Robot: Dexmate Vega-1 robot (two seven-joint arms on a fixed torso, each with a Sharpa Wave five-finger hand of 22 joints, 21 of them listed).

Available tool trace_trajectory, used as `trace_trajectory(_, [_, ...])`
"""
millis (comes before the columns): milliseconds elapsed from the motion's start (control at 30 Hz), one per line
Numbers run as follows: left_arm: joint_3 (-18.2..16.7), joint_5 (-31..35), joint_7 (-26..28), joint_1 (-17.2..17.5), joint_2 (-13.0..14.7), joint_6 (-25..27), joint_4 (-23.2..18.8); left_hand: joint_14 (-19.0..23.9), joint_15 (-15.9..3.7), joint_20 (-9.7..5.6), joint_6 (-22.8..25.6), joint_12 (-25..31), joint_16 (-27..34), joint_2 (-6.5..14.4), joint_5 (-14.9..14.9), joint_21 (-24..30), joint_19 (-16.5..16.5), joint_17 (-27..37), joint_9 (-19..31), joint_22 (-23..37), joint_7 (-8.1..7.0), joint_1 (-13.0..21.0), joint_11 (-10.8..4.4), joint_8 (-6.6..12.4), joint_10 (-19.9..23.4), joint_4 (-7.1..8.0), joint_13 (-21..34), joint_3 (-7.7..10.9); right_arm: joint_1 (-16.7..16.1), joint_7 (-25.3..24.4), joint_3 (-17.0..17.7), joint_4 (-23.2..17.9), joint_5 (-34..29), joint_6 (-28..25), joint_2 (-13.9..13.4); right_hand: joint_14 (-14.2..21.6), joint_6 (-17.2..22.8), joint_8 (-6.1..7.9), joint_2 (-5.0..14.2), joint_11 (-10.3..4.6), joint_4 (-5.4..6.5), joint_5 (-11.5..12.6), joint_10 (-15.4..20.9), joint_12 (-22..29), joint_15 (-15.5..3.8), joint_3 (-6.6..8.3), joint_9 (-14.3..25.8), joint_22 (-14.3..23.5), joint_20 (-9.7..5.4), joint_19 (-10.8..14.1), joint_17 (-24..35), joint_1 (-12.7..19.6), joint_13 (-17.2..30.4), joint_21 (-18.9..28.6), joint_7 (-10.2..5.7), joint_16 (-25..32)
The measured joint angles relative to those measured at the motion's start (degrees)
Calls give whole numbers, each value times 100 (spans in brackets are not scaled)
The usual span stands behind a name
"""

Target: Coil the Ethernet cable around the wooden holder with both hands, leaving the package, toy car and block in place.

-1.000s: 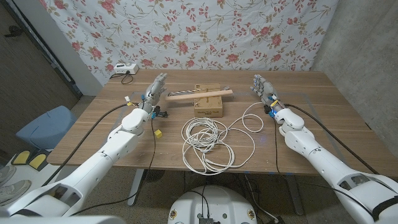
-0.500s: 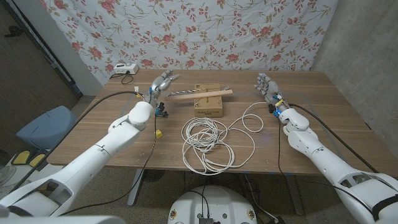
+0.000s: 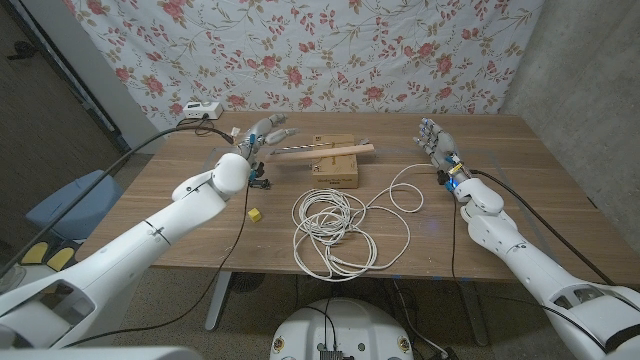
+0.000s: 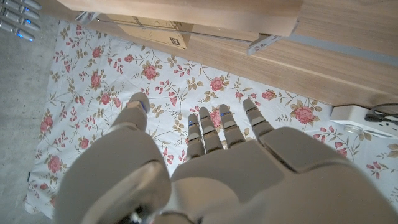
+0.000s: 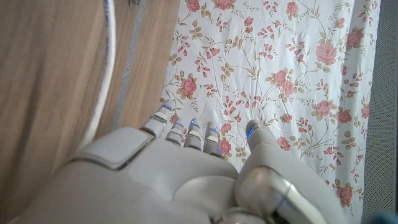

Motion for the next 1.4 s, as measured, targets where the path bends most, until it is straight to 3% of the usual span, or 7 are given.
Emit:
trace_trajectory(267, [449,657,-599,-367,242,1032,-503,-32,31,0,364,0,0,-90,35,0,0,0,27,-18,-41,286,-69,77,130,0,0,0,-68,63,55,-3,70,88,-15,0,0,0,0,0,0,0,0,0,0,0,0,0,0,0,0,0,0,0,0,0])
trace_trajectory(500, [910,967,-963,-791,354,1443,-732,-31,31,22,591,44,-1,-157,61,0,22,-1,27,-18,-1,488,-82,141,225,0,25,0,-113,108,95,-3,114,148,-26,0,0,0,0,41,0,0,41,0,0,0,0,0,0,0,0,0,0,0,0,0])
trace_trajectory(533, [971,1277,-1363,-850,363,1783,-750,-31,31,31,598,44,-1,-157,61,0,31,-1,27,-18,-9,488,-88,141,232,0,25,0,-129,114,113,4,118,155,-26,0,0,0,0,41,0,0,41,0,0,0,0,0,0,0,0,0,-1,0,0,0])
trace_trajectory(667, [1301,1550,-1765,-1184,396,2030,-811,-31,31,10,715,44,-1,-193,61,0,52,-1,27,-18,-19,524,-70,163,275,0,47,0,-145,139,127,18,143,181,-27,0,0,0,0,41,0,0,41,0,0,0,0,0,0,0,0,0,-1,0,0,0])
trace_trajectory(1100, [2244,2635,-3422,-2170,294,2618,-593,-32,32,9,967,44,-28,-278,61,-28,52,26,26,-17,-50,669,-129,221,334,51,52,-99,-200,163,172,45,166,260,-30,0,0,0,0,41,1,0,41,0,0,-1,-1,-1,31,31,-1,0,-1,0,0,0])
trace_trajectory(1400, [2741,3303,-4409,-2731,53,2604,-189,-124,82,62,953,44,-74,-312,61,-90,-2,25,26,-17,-36,634,-165,158,370,105,79,-201,-226,106,179,45,139,312,-36,0,31,0,-15,41,1,0,41,0,-1,-1,-1,-1,31,31,29,-16,-1,0,-31,0])
